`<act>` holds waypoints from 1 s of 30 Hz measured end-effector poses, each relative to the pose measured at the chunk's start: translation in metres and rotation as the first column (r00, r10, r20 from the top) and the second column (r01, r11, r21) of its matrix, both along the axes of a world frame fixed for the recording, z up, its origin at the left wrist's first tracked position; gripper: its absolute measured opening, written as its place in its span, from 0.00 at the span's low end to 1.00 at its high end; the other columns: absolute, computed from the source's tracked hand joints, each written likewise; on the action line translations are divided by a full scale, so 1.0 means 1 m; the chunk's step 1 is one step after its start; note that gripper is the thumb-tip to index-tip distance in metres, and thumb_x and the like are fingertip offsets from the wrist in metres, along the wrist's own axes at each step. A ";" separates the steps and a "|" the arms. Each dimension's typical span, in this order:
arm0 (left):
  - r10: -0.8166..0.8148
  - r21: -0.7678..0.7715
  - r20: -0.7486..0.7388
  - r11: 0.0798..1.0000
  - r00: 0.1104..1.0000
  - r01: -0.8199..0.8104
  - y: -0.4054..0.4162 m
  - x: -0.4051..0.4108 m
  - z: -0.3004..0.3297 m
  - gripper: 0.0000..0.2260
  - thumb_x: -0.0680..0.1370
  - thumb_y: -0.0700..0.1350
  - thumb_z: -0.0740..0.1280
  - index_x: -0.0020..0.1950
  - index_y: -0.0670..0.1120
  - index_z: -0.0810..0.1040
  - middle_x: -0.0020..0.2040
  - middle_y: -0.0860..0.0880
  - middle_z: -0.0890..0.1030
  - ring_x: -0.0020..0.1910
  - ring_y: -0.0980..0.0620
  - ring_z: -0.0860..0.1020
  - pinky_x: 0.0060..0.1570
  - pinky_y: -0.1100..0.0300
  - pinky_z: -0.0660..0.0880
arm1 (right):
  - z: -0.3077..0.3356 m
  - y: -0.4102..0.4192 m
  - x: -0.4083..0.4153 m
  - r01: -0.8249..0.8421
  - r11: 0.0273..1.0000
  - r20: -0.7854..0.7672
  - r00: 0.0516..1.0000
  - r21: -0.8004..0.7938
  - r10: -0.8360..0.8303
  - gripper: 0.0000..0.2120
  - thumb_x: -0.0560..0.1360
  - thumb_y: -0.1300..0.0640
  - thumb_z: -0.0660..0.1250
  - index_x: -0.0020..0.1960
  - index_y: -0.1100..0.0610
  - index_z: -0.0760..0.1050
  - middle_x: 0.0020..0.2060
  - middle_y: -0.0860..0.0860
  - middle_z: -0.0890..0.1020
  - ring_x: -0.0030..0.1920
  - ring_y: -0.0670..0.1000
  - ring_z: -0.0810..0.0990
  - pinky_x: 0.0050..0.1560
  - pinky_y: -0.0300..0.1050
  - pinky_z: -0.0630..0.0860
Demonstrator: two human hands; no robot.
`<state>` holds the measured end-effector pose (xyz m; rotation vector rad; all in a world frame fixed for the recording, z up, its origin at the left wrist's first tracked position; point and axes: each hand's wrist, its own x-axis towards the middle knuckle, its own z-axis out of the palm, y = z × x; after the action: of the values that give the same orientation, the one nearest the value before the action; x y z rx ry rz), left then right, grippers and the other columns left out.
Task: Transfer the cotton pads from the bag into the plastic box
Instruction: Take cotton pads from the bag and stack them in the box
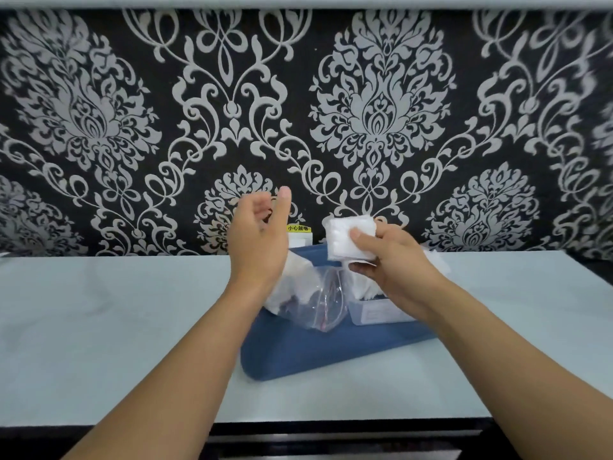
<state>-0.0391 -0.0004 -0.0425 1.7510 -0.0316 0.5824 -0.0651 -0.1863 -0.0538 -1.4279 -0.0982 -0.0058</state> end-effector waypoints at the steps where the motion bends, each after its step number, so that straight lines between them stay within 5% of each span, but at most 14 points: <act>1: -0.128 -0.135 -0.037 0.983 0.991 0.122 -0.018 -0.011 0.008 0.18 0.81 0.60 0.62 0.63 0.49 0.76 0.56 0.57 0.79 0.54 0.62 0.77 0.56 0.64 0.73 | 0.001 0.005 -0.002 0.026 0.995 -0.039 0.999 0.091 -0.022 0.08 0.81 0.62 0.63 0.56 0.60 0.79 0.45 0.52 0.86 0.46 0.50 0.83 0.45 0.43 0.79; 4: -0.386 -0.349 -0.136 0.881 0.913 0.320 -0.068 -0.027 0.007 0.19 0.81 0.60 0.62 0.67 0.51 0.74 0.58 0.55 0.80 0.56 0.58 0.79 0.61 0.56 0.76 | 0.003 0.020 -0.006 0.084 0.976 -0.075 0.995 0.202 -0.070 0.15 0.78 0.61 0.62 0.61 0.65 0.76 0.51 0.61 0.83 0.49 0.53 0.82 0.43 0.48 0.80; 9: -0.339 -0.305 -0.116 0.906 0.933 0.292 -0.093 -0.016 -0.013 0.11 0.81 0.55 0.62 0.61 0.55 0.76 0.59 0.53 0.81 0.59 0.53 0.80 0.63 0.47 0.77 | 0.014 0.020 -0.017 0.206 0.975 -0.075 0.977 0.082 -0.200 0.13 0.80 0.48 0.61 0.47 0.53 0.82 0.40 0.49 0.85 0.42 0.47 0.84 0.37 0.44 0.79; 13: -0.428 -0.063 -0.067 0.903 0.901 0.424 -0.101 -0.017 -0.021 0.16 0.80 0.57 0.59 0.66 0.56 0.73 0.63 0.56 0.79 0.62 0.56 0.78 0.63 0.47 0.76 | 0.010 0.012 -0.017 0.371 0.925 -0.106 0.926 0.084 -0.362 0.18 0.78 0.42 0.65 0.46 0.55 0.84 0.40 0.51 0.87 0.44 0.48 0.86 0.41 0.46 0.82; 18: -0.474 0.294 -0.067 0.831 0.878 0.472 -0.109 -0.013 -0.030 0.21 0.84 0.52 0.60 0.75 0.49 0.65 0.69 0.51 0.71 0.66 0.54 0.71 0.68 0.56 0.69 | 0.008 -0.009 -0.013 0.456 0.854 -0.328 0.870 0.249 -0.368 0.09 0.76 0.57 0.62 0.47 0.57 0.81 0.41 0.54 0.86 0.43 0.54 0.85 0.35 0.44 0.80; 23: -0.433 0.390 -0.105 0.810 0.895 0.438 -0.119 -0.012 -0.027 0.11 0.83 0.51 0.63 0.59 0.46 0.67 0.55 0.49 0.71 0.49 0.56 0.71 0.43 0.67 0.68 | 0.010 -0.027 -0.008 0.451 0.887 -0.269 0.871 0.102 -0.412 0.11 0.80 0.52 0.61 0.48 0.56 0.79 0.43 0.53 0.85 0.44 0.52 0.84 0.30 0.41 0.77; 26: -0.431 0.135 -0.230 0.874 0.873 0.467 -0.127 -0.010 -0.025 0.12 0.84 0.53 0.60 0.59 0.46 0.68 0.50 0.50 0.77 0.43 0.57 0.75 0.39 0.62 0.70 | 0.008 -0.041 -0.008 0.295 0.936 -0.119 0.940 -0.192 -0.321 0.21 0.79 0.37 0.62 0.54 0.55 0.78 0.45 0.50 0.84 0.42 0.48 0.83 0.31 0.40 0.77; 28: -0.483 -0.180 -0.308 0.875 0.820 0.449 -0.130 -0.006 -0.020 0.13 0.83 0.54 0.61 0.62 0.46 0.72 0.51 0.49 0.82 0.45 0.53 0.79 0.40 0.58 0.74 | 0.008 -0.054 -0.010 0.203 0.950 -0.056 0.973 -0.239 -0.222 0.20 0.77 0.40 0.67 0.55 0.57 0.79 0.43 0.51 0.85 0.40 0.48 0.83 0.34 0.40 0.78; 30: -0.612 -0.452 -0.333 0.771 0.717 0.448 -0.130 -0.002 -0.016 0.12 0.84 0.50 0.62 0.61 0.45 0.77 0.47 0.47 0.83 0.40 0.53 0.79 0.36 0.60 0.73 | 0.010 -0.063 -0.012 0.156 0.960 -0.030 0.985 -0.231 -0.168 0.19 0.77 0.44 0.70 0.55 0.60 0.79 0.42 0.52 0.85 0.39 0.48 0.82 0.35 0.40 0.78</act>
<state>-0.0413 -0.1306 -0.0583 1.3970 -0.0997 -0.2715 -0.0772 -0.2491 -0.0442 -1.6619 0.0616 -0.0970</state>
